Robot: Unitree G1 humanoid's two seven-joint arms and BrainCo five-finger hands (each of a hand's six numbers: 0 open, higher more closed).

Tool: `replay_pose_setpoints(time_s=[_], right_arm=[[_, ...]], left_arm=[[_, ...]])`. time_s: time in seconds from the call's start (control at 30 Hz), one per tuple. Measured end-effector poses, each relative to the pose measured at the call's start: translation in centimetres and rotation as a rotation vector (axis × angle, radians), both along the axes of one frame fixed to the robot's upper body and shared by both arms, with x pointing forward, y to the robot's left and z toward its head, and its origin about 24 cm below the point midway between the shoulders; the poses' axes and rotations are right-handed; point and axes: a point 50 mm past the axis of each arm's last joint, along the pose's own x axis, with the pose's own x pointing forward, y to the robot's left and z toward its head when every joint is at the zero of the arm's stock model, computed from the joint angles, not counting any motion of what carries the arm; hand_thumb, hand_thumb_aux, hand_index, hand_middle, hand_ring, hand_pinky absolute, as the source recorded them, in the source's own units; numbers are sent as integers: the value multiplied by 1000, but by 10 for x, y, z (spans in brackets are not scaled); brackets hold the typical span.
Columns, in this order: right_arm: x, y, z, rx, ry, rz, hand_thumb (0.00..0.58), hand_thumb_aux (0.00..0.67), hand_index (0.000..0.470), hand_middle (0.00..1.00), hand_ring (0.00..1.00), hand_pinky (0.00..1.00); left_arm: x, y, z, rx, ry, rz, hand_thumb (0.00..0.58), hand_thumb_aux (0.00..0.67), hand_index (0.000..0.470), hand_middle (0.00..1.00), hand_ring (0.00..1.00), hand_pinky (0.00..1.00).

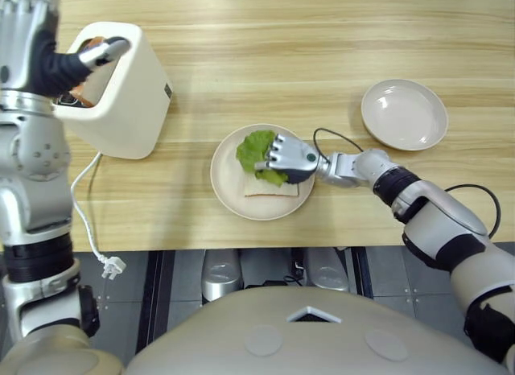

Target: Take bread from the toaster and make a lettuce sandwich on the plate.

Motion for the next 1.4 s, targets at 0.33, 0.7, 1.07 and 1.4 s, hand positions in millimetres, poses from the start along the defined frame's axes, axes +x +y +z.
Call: replay_pose_setpoints(time_s=[0.33,0.7,1.07,1.4], right_arm=[[-15,-1,10,4,-11,74,0,0,0,0,0,0],[-2,-9,14,-6,-14,-25,0,0,0,0,0,0],[6,-7,25,49,-24,-63,0,0,0,0,0,0],[11,-12,36,93,-42,-104,0,0,0,0,0,0]], left_arm=[[2,34,-33,-22,172,170,0,0,0,0,0,0],[9,30,-64,-41,354,155,0,0,0,0,0,0],[5,41,-67,-19,386,228,0,0,0,0,0,0],[8,44,-85,21,458,306,0,0,0,0,0,0]])
